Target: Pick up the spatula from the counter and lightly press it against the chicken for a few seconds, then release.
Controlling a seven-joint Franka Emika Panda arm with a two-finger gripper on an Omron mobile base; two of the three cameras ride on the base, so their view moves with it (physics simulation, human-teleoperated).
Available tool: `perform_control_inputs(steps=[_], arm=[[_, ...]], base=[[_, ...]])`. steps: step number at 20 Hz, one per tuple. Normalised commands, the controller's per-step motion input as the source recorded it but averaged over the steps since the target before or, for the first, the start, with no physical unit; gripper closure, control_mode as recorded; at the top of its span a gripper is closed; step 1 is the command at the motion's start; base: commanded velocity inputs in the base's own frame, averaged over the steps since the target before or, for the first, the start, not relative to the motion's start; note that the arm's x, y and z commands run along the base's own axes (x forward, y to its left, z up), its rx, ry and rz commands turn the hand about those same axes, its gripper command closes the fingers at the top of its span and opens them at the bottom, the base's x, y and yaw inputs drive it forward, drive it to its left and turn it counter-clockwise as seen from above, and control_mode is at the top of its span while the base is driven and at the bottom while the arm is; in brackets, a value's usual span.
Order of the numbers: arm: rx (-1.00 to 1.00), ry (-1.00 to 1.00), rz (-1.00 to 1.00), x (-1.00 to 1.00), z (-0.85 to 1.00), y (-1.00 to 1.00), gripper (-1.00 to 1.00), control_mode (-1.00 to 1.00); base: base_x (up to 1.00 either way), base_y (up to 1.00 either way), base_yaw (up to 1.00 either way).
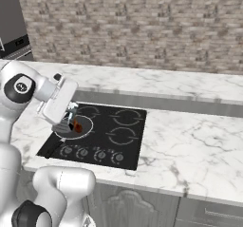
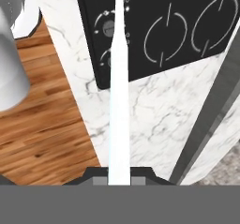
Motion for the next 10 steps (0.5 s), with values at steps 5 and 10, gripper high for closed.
perform_control_inputs(steps=[5,10], arm=[[-0.01,0.01,0.00,0.13,-0.13,0.01,1.00,-1.00],[0.00,0.00,0.00,0.16,-0.01,0.04,1.00,-1.00]], base=[[0.00,0.00,0.00],[0.00,0.00,0.00]])
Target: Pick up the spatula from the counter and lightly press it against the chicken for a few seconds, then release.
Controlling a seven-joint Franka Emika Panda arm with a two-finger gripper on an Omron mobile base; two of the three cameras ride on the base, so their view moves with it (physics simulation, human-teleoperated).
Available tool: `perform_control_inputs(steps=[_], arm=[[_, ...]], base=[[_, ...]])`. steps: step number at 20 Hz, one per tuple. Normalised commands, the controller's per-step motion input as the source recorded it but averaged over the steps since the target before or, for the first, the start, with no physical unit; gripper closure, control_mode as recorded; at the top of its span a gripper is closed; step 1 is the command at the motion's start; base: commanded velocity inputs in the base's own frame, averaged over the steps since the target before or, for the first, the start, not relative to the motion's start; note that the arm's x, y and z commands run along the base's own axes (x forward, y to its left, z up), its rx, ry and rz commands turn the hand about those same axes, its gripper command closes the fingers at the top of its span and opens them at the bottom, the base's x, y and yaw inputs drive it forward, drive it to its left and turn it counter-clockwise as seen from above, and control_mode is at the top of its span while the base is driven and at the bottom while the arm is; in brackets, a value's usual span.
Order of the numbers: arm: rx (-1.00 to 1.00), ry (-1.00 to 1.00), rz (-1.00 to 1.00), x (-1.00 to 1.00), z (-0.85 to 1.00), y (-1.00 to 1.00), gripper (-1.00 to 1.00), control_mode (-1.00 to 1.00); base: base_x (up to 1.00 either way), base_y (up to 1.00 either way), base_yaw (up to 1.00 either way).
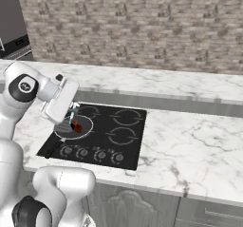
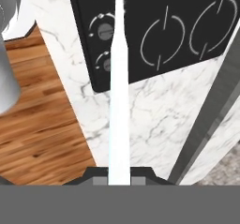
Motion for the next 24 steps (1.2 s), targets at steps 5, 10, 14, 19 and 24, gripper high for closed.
perform_control_inputs(steps=[5,10,14,19,24], arm=[[0.00,0.00,0.00,0.19,-0.06,0.01,1.00,-1.00],[0.00,0.00,0.00,0.15,-0.12,0.01,1.00,-1.00],[0.00,0.00,0.00,0.08,-0.09,0.07,1.00,-1.00],[0.00,0.00,0.00,0.12,-0.07,0.06,1.00,-1.00],[0.00,0.01,0.00,0.19,-0.12,0.03,1.00,-1.00]], base=[[0.00,0.00,0.00],[0.00,0.00,0.00],[0.00,0.00,0.00],[0.00,0.00,0.00],[0.00,0.00,0.00]])
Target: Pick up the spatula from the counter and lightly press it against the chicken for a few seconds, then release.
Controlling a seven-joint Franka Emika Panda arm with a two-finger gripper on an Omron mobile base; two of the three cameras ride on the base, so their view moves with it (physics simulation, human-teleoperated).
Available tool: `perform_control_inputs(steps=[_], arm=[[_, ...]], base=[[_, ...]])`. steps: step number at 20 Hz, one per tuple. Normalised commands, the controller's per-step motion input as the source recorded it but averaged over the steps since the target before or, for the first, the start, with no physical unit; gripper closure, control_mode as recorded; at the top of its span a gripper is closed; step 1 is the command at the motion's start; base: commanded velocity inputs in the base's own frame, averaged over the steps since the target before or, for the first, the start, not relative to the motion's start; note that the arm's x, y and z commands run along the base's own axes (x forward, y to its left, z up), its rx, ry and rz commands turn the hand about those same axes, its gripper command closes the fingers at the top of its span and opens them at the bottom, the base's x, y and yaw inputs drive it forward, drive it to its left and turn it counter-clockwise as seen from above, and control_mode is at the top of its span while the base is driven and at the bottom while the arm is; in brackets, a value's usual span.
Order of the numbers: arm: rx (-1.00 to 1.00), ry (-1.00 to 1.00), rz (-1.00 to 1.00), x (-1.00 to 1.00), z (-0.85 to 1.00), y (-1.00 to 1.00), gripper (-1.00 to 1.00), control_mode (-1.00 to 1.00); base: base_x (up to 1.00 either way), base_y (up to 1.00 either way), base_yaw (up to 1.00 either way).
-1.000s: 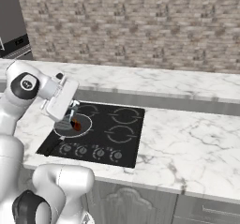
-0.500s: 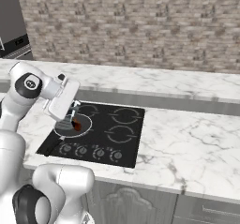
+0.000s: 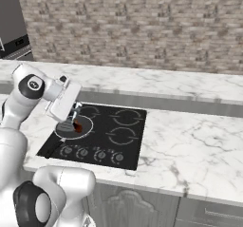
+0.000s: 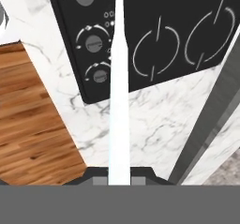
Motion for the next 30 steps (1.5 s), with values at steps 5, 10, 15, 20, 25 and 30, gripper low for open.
perform_control_inputs(steps=[5,10,15,20,25,30], arm=[[0.00,0.04,0.00,0.33,-0.17,0.00,1.00,-1.00],[0.00,0.04,0.00,0.30,-0.17,0.01,1.00,-1.00],[0.00,0.01,0.00,0.17,-0.09,0.02,1.00,-1.00],[0.00,0.00,0.00,0.18,-0.08,0.06,1.00,-1.00],[-0.01,0.01,0.00,0.24,-0.15,0.02,1.00,-1.00],[-0.01,0.00,0.00,0.21,-0.13,0.01,1.00,-1.00]], base=[[0.00,0.00,0.00],[0.00,0.00,0.00],[0.00,0.00,0.00],[0.00,0.00,0.00],[0.00,0.00,0.00],[0.00,0.00,0.00]])
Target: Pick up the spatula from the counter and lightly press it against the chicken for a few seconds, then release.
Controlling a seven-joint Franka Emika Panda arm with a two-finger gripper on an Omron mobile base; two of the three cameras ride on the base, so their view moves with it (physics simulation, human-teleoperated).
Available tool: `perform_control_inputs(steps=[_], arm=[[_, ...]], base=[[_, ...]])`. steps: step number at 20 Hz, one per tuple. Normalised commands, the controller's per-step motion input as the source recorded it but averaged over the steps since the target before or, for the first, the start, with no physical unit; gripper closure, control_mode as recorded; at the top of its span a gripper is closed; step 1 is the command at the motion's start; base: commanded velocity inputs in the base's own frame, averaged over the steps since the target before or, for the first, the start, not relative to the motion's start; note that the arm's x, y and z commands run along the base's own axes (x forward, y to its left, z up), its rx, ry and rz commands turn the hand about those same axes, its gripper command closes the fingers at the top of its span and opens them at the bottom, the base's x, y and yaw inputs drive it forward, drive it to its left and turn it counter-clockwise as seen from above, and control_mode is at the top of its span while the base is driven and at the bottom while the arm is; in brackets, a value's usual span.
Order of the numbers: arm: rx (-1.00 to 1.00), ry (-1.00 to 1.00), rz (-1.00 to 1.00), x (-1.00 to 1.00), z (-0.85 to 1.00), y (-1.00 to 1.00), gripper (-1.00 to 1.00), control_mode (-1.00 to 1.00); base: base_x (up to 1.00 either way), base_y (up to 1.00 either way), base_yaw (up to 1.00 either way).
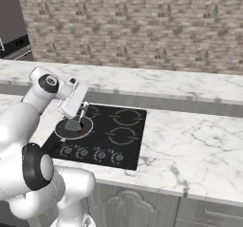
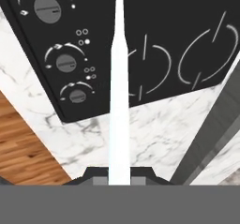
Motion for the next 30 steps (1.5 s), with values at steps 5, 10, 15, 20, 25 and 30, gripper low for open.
perform_control_inputs(steps=[5,10,15,20,25,30], arm=[[-0.01,0.00,0.00,0.16,-0.11,0.04,1.00,-1.00],[-0.01,0.00,0.00,0.14,-0.13,0.02,1.00,-1.00],[-0.01,0.00,0.00,0.14,-0.12,0.06,1.00,-1.00],[-0.01,0.00,0.00,0.15,-0.09,0.10,1.00,-1.00],[-0.01,0.00,0.00,0.15,-0.08,0.09,1.00,-1.00],[-0.01,0.00,0.00,0.14,-0.07,0.03,1.00,-1.00]], base=[[0.00,0.00,0.00],[0.00,0.00,0.00],[0.00,0.00,0.00],[0.00,0.00,0.00],[0.00,0.00,0.00],[0.00,0.00,0.00]])
